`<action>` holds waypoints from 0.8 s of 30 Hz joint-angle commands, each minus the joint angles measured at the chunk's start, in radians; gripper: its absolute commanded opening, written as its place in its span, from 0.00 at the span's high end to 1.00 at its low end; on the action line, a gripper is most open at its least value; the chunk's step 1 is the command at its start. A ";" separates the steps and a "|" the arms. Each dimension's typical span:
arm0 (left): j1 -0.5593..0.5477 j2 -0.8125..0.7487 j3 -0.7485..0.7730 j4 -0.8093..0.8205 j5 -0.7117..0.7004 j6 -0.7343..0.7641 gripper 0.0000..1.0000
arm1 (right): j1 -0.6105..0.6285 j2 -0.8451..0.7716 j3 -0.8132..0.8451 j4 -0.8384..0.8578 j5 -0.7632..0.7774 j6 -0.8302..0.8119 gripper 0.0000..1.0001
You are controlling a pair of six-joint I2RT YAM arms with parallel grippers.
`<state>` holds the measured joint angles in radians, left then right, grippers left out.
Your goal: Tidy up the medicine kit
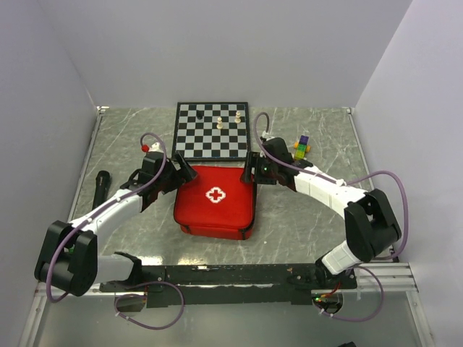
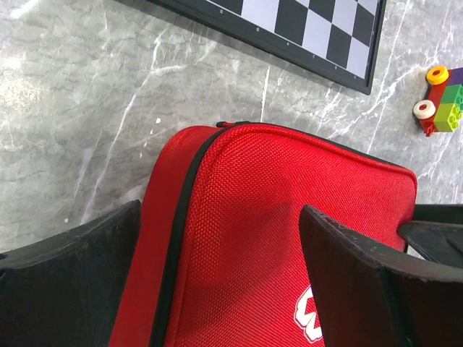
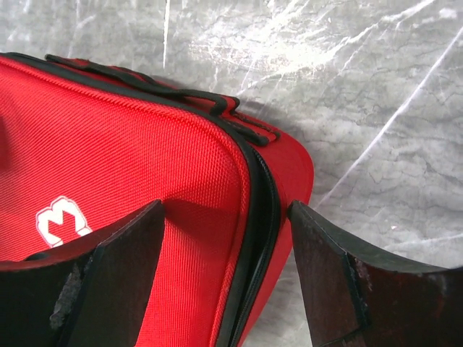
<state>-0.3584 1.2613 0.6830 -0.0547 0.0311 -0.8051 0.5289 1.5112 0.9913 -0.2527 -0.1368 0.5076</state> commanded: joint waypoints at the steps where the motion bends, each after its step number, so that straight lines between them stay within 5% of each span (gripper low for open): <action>1: 0.006 0.001 0.015 0.046 0.018 0.012 0.06 | 0.003 -0.107 -0.028 0.073 0.026 -0.004 0.24; 24: 0.016 -0.057 0.010 0.023 -0.005 0.014 0.07 | 0.028 0.003 0.044 -0.010 0.011 -0.037 0.24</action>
<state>-0.3462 1.2514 0.6830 -0.0494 0.0299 -0.8055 0.5522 1.4929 0.9962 -0.2329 -0.1436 0.4911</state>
